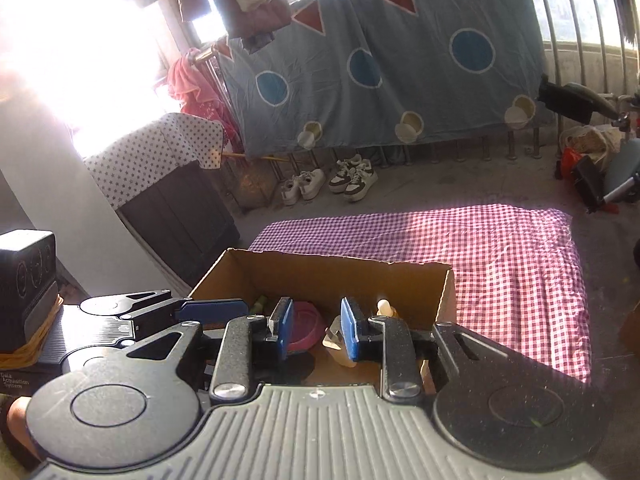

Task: Organize rigid objects
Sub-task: 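Move the open right gripper back to the gold round jar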

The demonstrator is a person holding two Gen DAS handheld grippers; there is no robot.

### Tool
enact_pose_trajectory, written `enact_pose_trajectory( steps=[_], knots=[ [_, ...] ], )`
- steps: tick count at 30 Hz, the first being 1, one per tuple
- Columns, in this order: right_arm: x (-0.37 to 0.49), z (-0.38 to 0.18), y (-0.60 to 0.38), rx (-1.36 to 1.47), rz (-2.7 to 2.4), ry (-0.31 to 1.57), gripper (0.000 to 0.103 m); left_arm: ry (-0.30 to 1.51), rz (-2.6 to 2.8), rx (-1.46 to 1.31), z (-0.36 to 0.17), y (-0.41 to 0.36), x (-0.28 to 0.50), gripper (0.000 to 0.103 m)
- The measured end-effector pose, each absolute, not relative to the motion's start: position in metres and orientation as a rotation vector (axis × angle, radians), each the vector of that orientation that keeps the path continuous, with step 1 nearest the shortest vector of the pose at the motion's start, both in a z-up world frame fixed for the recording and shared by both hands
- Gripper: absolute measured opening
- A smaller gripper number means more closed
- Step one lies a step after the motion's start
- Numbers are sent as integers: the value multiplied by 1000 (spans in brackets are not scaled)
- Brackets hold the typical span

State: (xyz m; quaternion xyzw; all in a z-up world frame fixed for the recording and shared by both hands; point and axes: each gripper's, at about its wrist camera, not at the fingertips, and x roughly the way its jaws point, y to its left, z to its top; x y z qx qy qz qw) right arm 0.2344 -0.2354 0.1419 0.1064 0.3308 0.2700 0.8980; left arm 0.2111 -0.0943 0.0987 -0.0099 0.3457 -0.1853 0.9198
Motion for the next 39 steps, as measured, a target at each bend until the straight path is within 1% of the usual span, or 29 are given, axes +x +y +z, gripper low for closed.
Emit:
enact_pose_trajectory(
  steps=[1,3,7,14,20,27,33,39],
  knots=[
    [219,146,-238,247,567,669,37,693,-383,-18,103,-89,200,99],
    [191,148,-243,296,583,645,43,666,-384,-11,109,-78,178,102],
    [145,140,-242,379,602,624,44,640,-374,-13,108,-54,138,102],
    [99,98,-223,515,617,696,44,704,-340,-19,71,-25,93,102],
    [94,66,-197,570,637,801,44,763,-347,-42,35,-7,74,102],
    [110,32,-163,554,610,889,44,816,-349,-54,-5,-9,74,102],
    [129,11,-145,559,594,925,44,830,-360,-54,-27,-14,82,102],
    [152,-9,-131,557,606,970,40,851,-357,-65,-38,-18,94,101]
  ],
)
